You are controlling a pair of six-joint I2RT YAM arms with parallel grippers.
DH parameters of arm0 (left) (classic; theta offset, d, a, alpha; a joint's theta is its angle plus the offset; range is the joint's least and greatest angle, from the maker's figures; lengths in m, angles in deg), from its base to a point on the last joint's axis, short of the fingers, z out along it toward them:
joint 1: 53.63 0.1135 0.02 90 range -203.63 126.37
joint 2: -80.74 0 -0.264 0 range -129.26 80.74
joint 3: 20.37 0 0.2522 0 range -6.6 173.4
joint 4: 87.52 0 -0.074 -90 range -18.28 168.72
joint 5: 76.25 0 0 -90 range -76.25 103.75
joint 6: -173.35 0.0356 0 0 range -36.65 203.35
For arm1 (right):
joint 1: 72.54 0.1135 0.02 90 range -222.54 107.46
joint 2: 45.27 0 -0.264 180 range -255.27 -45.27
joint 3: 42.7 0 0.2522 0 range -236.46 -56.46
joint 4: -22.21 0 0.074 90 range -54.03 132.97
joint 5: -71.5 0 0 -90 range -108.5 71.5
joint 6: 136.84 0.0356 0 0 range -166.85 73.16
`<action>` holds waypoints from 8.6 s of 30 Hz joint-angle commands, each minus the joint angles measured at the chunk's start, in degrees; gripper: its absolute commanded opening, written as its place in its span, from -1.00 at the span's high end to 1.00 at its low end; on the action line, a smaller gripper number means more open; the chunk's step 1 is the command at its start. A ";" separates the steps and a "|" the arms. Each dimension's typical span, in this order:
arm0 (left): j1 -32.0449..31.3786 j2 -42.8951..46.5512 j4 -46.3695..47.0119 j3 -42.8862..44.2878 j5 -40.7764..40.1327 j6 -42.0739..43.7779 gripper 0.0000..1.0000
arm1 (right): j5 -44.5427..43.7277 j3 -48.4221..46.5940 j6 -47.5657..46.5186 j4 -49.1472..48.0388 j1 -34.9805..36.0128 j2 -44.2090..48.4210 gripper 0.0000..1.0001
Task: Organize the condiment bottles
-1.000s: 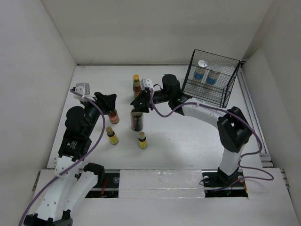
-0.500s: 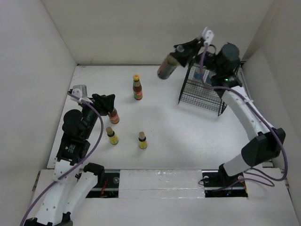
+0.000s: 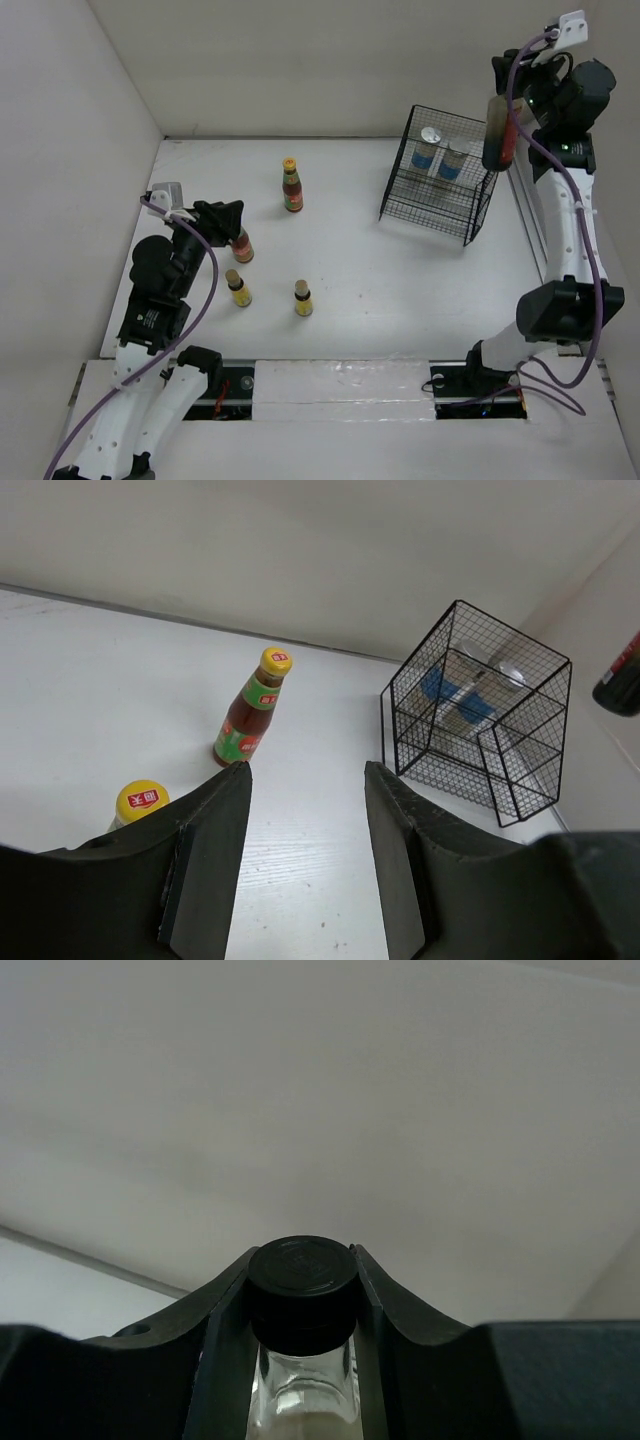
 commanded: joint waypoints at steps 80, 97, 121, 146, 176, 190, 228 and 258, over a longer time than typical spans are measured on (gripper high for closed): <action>0.37 -1.20 1.91 0.47 -1.75 0.11 0.03 | -3.36 16.71 -0.71 -14.71 -6.24 2.44 -0.82; 0.37 0.12 1.21 0.47 -2.20 0.11 -0.31 | 15.98 6.87 -13.89 -4.07 27.14 -13.35 -0.36; 0.37 0.12 1.73 0.47 -1.67 0.11 -0.31 | 16.50 -21.59 -11.35 -2.75 38.58 -46.50 -0.58; 0.37 -0.50 1.73 0.47 -0.52 0.11 -0.29 | 7.46 19.25 -2.29 -28.24 26.73 -1.45 0.59; 0.37 -1.64 1.73 0.47 -0.52 0.11 -0.26 | 3.33 25.68 -0.97 -35.54 9.67 -7.56 0.66; 0.37 -1.64 2.26 0.47 0.09 0.11 -0.26 | -2.57 31.65 0.07 -38.44 12.04 -12.93 0.52; 0.37 1.79 -4.59 1.61 -22.74 -6.90 -0.14 | 12.44 14.52 -13.72 -14.88 45.42 -16.00 0.16; 0.37 3.81 -3.89 1.09 -20.48 -6.65 -0.24 | 24.59 -12.38 3.77 -28.06 55.90 -47.47 0.34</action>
